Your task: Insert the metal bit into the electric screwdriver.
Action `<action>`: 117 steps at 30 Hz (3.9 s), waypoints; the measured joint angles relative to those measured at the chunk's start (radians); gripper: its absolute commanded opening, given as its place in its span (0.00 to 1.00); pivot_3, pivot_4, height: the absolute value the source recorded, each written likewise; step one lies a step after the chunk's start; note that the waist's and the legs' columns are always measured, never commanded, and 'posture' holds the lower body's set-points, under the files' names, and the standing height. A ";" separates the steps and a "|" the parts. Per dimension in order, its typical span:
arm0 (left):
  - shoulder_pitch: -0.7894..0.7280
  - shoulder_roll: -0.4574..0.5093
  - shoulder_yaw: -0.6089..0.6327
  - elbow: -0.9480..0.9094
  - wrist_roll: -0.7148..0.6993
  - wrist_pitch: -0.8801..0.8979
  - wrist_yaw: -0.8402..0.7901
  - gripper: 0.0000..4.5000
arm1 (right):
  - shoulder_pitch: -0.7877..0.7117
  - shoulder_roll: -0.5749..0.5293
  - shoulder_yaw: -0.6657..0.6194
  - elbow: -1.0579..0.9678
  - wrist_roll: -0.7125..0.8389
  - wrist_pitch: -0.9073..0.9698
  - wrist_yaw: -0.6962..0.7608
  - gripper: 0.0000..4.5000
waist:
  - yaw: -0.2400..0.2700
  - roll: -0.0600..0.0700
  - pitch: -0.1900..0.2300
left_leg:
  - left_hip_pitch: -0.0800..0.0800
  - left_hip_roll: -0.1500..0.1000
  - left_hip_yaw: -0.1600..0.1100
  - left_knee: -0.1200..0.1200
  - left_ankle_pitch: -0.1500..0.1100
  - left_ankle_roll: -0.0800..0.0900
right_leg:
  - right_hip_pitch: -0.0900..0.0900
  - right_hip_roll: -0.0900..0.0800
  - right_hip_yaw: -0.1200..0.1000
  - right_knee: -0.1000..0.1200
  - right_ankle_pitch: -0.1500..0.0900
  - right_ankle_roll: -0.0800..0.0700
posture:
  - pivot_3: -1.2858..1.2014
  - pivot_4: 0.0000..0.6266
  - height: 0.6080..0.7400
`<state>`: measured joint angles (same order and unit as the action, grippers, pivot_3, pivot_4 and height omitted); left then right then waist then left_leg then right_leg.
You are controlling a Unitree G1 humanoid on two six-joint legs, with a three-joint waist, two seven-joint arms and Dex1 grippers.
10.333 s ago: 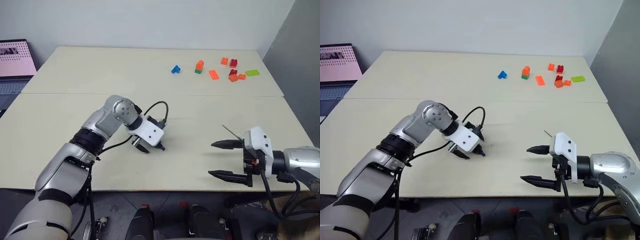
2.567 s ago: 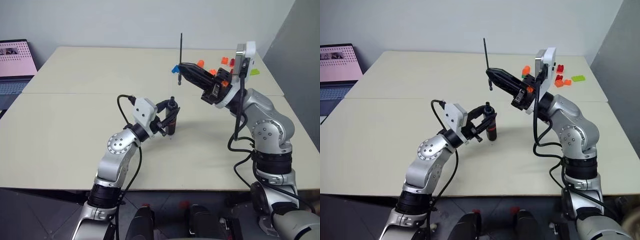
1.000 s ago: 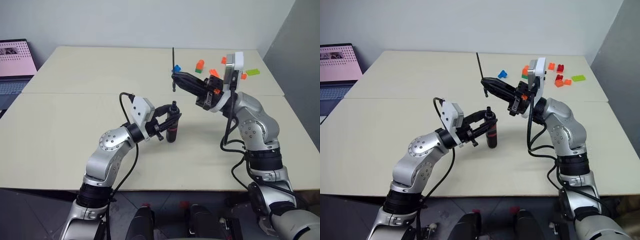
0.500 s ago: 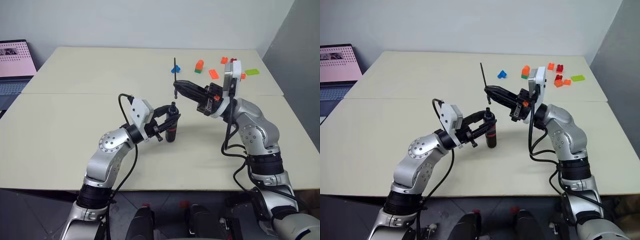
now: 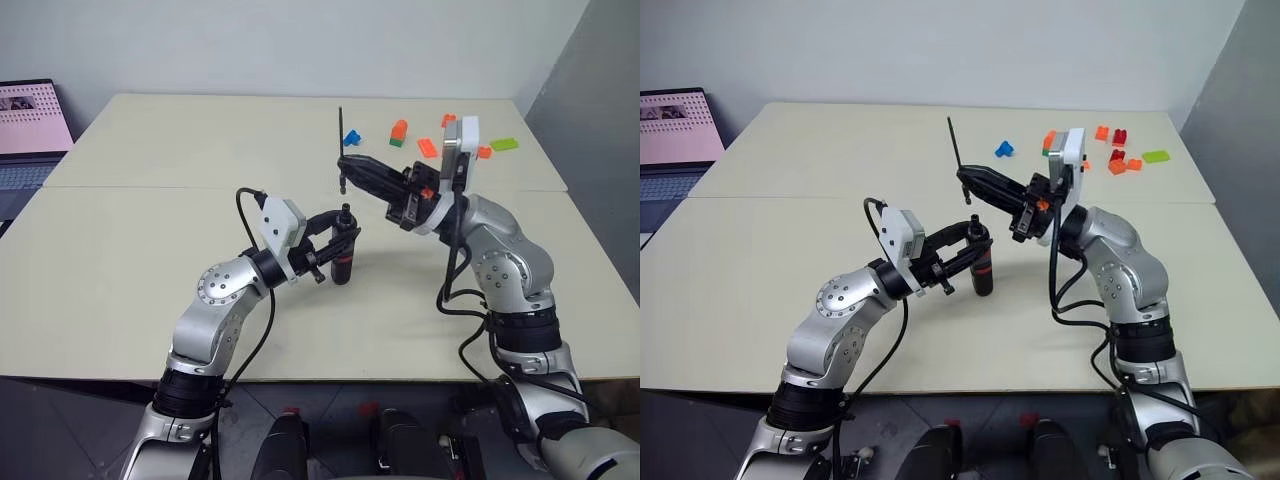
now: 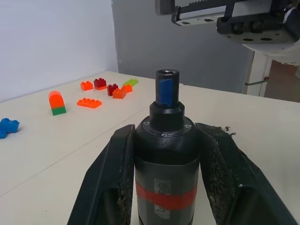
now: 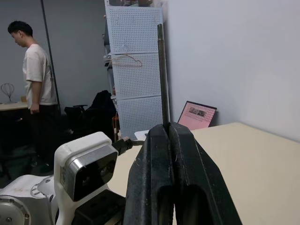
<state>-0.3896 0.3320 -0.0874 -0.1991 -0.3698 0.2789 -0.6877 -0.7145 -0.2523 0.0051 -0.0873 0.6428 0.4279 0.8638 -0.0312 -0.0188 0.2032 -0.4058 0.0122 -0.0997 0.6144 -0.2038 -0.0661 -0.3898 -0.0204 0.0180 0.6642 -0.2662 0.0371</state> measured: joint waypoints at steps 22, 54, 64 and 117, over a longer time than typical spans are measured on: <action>-0.003 0.019 0.011 0.009 -0.010 0.002 -0.021 0.36 | 0.041 0.023 0.017 0.081 -0.054 -0.107 0.052 0.00 | -0.001 0.000 0.000 | 0.002 0.000 0.001 -0.001 0.000 0.000 | 0.001 0.000 0.001 0.000 -0.001 0.001 | 0.52 0.24 1.00; -0.003 0.018 0.009 0.013 -0.009 -0.003 -0.021 0.36 | 0.054 0.025 0.019 0.052 -0.061 -0.094 0.048 0.00 | -0.001 0.000 0.000 | 0.004 0.000 0.001 -0.001 0.000 0.000 | 0.001 0.000 0.001 0.000 -0.001 0.001 | 0.52 0.24 1.00; -0.003 0.018 0.008 0.013 -0.008 -0.005 -0.022 0.36 | 0.055 0.026 0.017 0.063 -0.071 -0.098 0.048 0.00 | -0.001 0.000 0.000 | 0.004 0.000 0.001 -0.002 0.000 0.000 | 0.001 0.000 0.001 0.000 -0.001 0.001 | 0.52 0.24 1.00; -0.003 0.019 -0.004 0.020 -0.001 -0.027 -0.023 0.36 | 0.055 -0.016 0.018 0.024 -0.044 -0.052 0.048 0.00 | -0.001 0.000 0.000 | 0.004 0.000 0.001 -0.002 0.000 0.000 | 0.001 0.000 0.001 0.000 -0.001 0.001 | 0.52 0.24 1.00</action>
<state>-0.3922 0.3505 -0.0918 -0.1795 -0.3708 0.2515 -0.7106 -0.6597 -0.2687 0.0228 -0.0635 0.5990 0.3760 0.9114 -0.0322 -0.0188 0.2032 -0.4022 0.0126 -0.0987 0.6124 -0.2038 -0.0662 -0.3883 -0.0200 0.0193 0.6639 -0.2670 0.0380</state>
